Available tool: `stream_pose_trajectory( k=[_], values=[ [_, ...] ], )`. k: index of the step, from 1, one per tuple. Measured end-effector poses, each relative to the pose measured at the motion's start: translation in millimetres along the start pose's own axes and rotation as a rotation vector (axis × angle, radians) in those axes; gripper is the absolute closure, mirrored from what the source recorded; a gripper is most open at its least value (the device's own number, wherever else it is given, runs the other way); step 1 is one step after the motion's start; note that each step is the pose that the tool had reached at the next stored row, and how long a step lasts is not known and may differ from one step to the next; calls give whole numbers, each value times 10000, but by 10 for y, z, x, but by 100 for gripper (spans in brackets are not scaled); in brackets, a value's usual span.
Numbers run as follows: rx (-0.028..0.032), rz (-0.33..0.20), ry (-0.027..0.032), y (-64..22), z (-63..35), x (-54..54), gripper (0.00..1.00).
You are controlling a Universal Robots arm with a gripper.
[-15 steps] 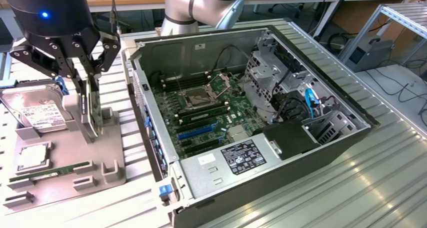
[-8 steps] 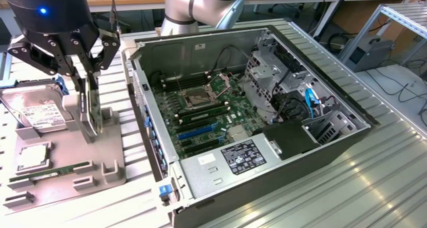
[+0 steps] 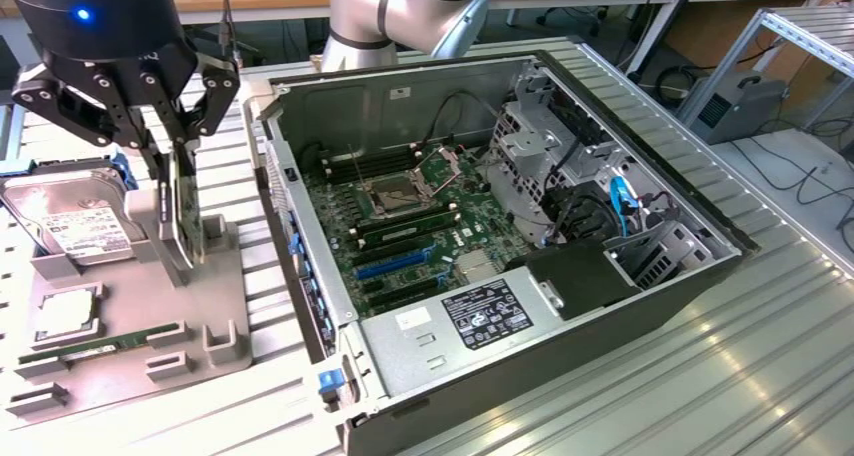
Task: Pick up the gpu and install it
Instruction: 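Pick up the gpu and move the gpu toward the slot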
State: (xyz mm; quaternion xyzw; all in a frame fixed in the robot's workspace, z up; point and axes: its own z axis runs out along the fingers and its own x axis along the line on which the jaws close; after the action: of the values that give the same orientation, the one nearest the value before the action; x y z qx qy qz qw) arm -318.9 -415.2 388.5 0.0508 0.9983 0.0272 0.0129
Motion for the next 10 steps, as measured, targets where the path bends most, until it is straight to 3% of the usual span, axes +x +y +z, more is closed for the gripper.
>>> stream_pose_trajectory(
  k=[10],
  values=[
    [1, 0, 0, 3, -51, -1, 73]
  ],
)
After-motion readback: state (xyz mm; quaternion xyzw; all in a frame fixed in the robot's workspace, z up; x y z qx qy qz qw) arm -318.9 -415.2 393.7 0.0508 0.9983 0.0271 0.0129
